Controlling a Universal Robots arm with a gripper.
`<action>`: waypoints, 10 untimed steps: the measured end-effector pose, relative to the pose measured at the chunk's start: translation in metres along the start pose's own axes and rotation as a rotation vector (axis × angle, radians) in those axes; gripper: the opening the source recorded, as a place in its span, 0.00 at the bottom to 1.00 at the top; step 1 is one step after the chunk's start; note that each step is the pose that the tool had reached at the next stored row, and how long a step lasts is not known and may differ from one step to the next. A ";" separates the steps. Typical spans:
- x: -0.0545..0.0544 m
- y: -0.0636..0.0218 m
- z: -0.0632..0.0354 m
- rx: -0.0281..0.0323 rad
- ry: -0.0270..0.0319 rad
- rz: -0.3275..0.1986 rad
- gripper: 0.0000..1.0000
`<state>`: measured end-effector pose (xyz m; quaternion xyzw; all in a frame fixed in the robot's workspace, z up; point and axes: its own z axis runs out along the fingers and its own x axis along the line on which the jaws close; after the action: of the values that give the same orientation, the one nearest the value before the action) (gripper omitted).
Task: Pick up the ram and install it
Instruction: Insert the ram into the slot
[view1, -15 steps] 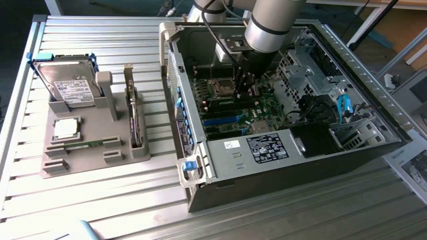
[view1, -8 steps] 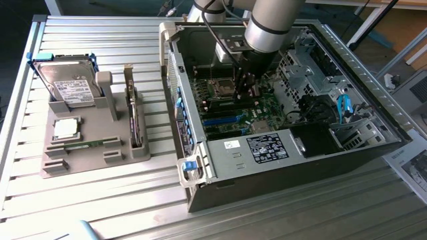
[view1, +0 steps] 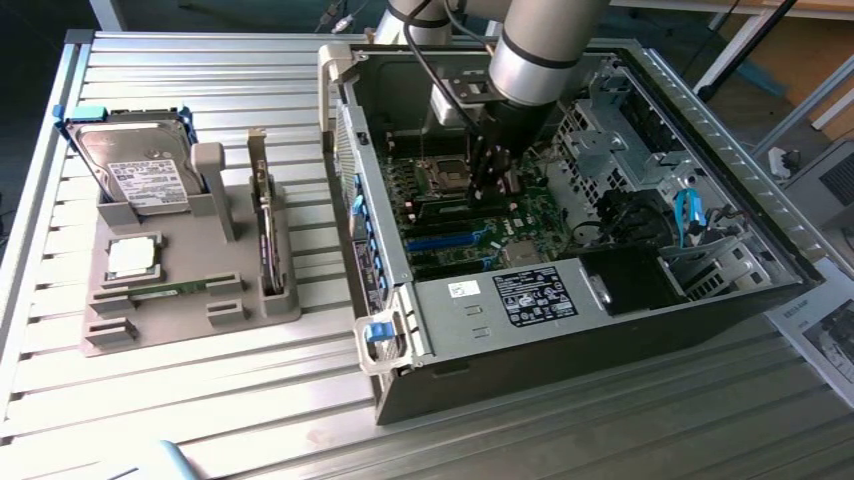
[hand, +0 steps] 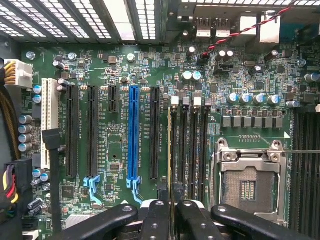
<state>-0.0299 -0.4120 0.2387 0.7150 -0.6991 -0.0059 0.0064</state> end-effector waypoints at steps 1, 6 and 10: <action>0.000 0.0000 0.0001 0.0000 -0.0001 0.000 0.13; 0.000 0.0000 0.0012 0.0000 -0.0003 0.000 0.13; 0.000 -0.0001 0.0023 0.0000 -0.0009 0.029 0.13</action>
<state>-0.0298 -0.4115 0.2364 0.7048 -0.7094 -0.0061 0.0062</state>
